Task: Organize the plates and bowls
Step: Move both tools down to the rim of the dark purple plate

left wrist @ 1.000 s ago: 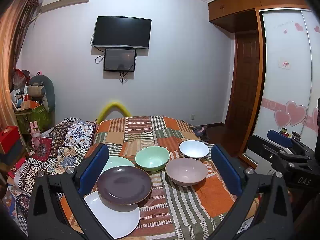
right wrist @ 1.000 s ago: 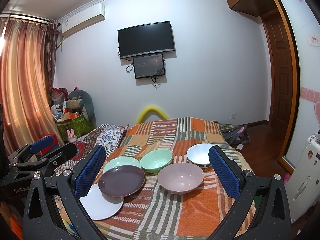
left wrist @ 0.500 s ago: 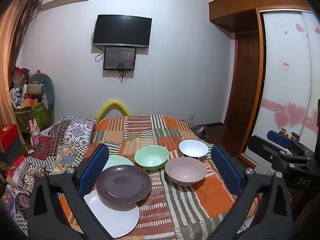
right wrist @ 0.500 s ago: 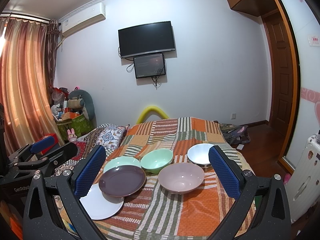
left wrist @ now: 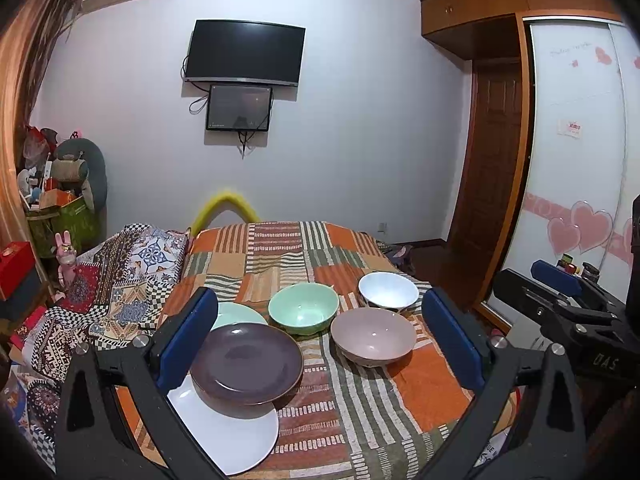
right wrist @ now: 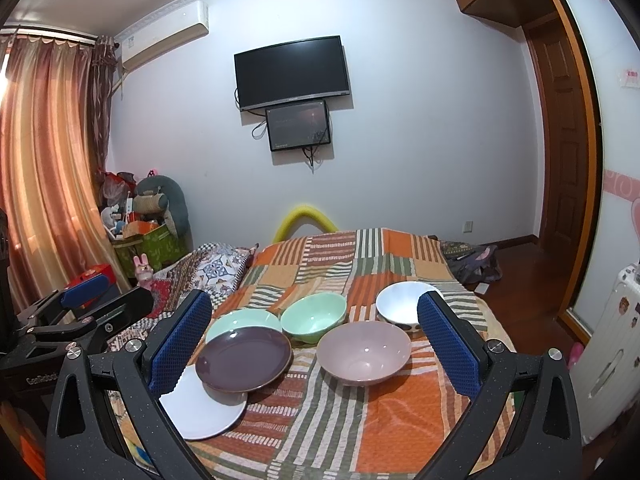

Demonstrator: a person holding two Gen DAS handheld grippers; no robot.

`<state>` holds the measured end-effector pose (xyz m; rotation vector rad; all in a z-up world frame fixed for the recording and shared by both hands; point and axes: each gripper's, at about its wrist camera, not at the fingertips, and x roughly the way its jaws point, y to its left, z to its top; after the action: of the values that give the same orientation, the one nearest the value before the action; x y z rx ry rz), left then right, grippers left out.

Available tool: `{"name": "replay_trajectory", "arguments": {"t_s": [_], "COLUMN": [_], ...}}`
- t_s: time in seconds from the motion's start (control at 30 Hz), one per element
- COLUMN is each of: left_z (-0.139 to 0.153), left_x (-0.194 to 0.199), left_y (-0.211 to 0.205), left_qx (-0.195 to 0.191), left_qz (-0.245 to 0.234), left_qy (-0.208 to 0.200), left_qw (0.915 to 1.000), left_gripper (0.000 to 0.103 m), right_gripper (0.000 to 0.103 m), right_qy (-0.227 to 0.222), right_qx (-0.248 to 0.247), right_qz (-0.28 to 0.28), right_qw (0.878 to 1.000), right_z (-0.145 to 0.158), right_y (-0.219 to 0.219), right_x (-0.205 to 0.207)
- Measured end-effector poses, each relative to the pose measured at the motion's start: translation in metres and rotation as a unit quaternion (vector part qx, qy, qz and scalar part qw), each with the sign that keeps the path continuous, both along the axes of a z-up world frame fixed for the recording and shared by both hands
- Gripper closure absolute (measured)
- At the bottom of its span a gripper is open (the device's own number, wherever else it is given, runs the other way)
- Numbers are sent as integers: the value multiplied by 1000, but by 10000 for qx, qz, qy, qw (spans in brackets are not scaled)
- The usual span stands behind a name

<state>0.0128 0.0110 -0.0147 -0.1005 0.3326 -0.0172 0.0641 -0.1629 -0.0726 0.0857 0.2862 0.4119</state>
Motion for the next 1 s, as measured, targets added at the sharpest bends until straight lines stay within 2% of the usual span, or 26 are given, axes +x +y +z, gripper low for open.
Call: {"name": "replay_trajectory", "arguments": {"t_s": [0.3,0.53,0.63,0.7,0.83,0.93,1.0], "left_z": [-23,-55,-68,-80,-99,-114,-124], "left_x": [25,59,69,78,102,118,126], "left_y": [25,57,71,88,115,135,147], "left_qx": [-185,-289,-421,-675,-861,-753,-612], "left_qz": [141,318,334,311,483,706,857], "left_qy": [391,914,1010,1098,1523,1765,1884], "left_qw": [9990,9949,9934,9912,9834,9789,9764], "left_gripper": [0,0,0,0,0,0,0], "right_gripper": [0,1,1,1,1,1,7], "right_qy": [378,824,1021,1138,1368,1551,1684], "right_qx": [-117,-288,-340,-407,-579,-654,-692], "right_qz": [123,184,235,270,371,474,549], "right_qw": [9991,9960,9939,9923,9882,9846,9818], "right_z": [-15,-36,-45,-52,-65,-76,-83], "right_y": [13,28,35,41,54,65,74], "right_x": [23,50,61,68,81,91,100]}}
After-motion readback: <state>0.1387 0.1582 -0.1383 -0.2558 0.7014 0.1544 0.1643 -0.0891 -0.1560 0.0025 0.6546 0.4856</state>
